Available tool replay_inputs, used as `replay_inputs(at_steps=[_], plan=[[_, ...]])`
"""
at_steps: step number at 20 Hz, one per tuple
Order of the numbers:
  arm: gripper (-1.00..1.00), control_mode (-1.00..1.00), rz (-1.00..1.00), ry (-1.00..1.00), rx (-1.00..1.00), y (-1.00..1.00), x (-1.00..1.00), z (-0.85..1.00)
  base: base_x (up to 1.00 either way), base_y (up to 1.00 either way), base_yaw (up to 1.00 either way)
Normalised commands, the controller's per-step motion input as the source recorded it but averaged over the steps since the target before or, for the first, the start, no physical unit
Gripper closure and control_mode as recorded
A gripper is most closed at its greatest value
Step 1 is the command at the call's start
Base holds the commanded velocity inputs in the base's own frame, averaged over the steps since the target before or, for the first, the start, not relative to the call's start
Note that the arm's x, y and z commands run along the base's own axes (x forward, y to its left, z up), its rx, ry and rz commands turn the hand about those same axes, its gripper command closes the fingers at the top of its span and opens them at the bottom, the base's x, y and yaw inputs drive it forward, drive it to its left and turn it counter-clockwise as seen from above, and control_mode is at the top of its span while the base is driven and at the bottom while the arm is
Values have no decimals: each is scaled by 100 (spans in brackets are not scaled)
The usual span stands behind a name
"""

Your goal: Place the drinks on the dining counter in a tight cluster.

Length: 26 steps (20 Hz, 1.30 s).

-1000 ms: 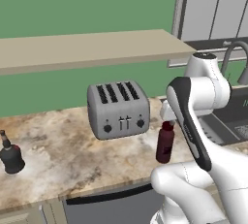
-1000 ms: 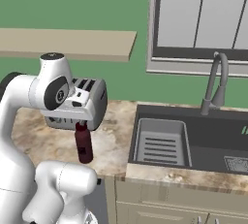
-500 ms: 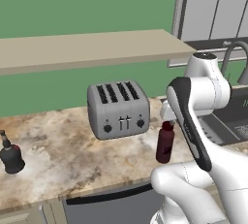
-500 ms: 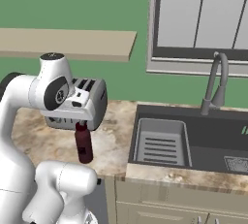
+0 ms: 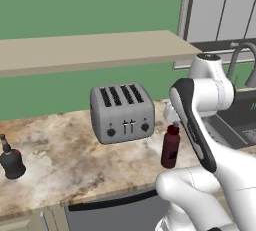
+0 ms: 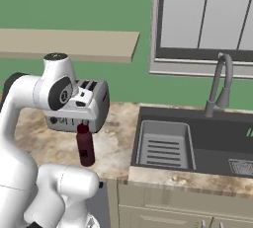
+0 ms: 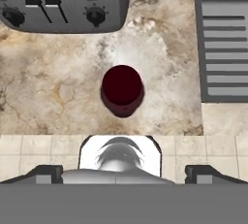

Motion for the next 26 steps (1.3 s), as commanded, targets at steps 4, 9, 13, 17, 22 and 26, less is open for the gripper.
replay_inputs(at_steps=[4, 9, 13, 17, 22, 26], plan=[[-100, -100, 10, -5, 0, 6, 65, 0, 0, 0, 0], [-100, -100, 10, -1, 0, 1, 45, -1, 0, 0, 0], [-100, -100, 2, 8, 0, 0, 17, -33, 0, 0, 0], [-100, -100, 0, 16, 0, 2, 0, -56, 0, 0, 0], [-100, -100, 0, 12, 0, 0, 0, -39, 0, 0, 0], [-100, -100, 0, 0, 0, 0, 0, -16, 0, 0, 0]])
